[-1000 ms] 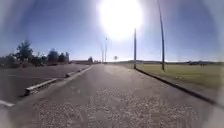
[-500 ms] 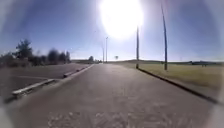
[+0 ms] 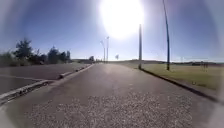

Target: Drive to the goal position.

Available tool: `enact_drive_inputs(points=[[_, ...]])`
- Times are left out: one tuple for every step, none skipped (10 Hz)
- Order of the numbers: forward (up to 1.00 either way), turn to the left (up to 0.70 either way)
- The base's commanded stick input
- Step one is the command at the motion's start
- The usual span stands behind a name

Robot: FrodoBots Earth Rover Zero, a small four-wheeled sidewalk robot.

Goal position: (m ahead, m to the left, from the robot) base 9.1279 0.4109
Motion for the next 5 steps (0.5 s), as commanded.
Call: enact_drive_inputs(points=[[1.00, 0.00], [1.00, 0.00], [1.00, 0.00], [1.00, 0.00], [1.00, 0.00]])
